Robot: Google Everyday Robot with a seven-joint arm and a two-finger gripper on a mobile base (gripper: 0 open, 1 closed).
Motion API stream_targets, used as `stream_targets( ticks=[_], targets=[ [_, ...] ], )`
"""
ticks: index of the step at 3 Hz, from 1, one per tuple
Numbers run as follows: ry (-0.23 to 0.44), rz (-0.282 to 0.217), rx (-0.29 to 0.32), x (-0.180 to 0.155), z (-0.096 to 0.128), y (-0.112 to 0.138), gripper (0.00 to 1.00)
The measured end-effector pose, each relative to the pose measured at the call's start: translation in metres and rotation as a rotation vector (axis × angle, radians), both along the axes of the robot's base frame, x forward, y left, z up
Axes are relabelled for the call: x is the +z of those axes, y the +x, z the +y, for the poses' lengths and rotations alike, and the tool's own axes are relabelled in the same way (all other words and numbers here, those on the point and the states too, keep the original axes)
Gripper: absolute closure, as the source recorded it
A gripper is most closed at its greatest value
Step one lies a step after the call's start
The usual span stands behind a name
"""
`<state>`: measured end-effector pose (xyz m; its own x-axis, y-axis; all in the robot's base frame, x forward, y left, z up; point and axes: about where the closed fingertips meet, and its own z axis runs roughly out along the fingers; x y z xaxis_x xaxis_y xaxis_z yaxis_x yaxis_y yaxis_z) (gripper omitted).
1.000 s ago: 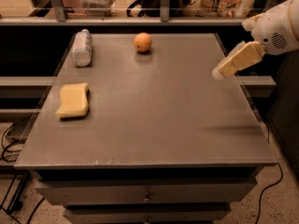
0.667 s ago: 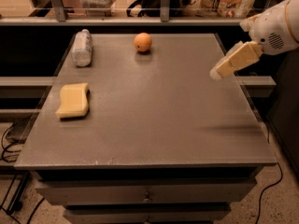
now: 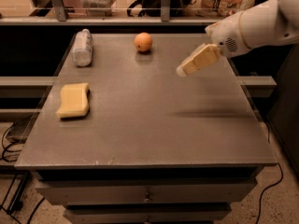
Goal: Pick orange
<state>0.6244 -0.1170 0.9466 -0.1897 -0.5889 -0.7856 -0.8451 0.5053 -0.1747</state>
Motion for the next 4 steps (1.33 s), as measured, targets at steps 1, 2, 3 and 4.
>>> stream_targets(
  ticks=[1, 2, 3, 4],
  targets=[
    [0.043, 0.002, 0.031, -0.015, 0.035, 0.026, 0.0],
    [0.108, -0.031, 0.022, -0.037, 0.098, 0.088, 0.0],
    [0.108, -0.031, 0.023, -0.037, 0.099, 0.088, 0.0],
    [0.123, -0.033, 0.019, -0.039, 0.103, 0.089, 0.0]
  ],
)
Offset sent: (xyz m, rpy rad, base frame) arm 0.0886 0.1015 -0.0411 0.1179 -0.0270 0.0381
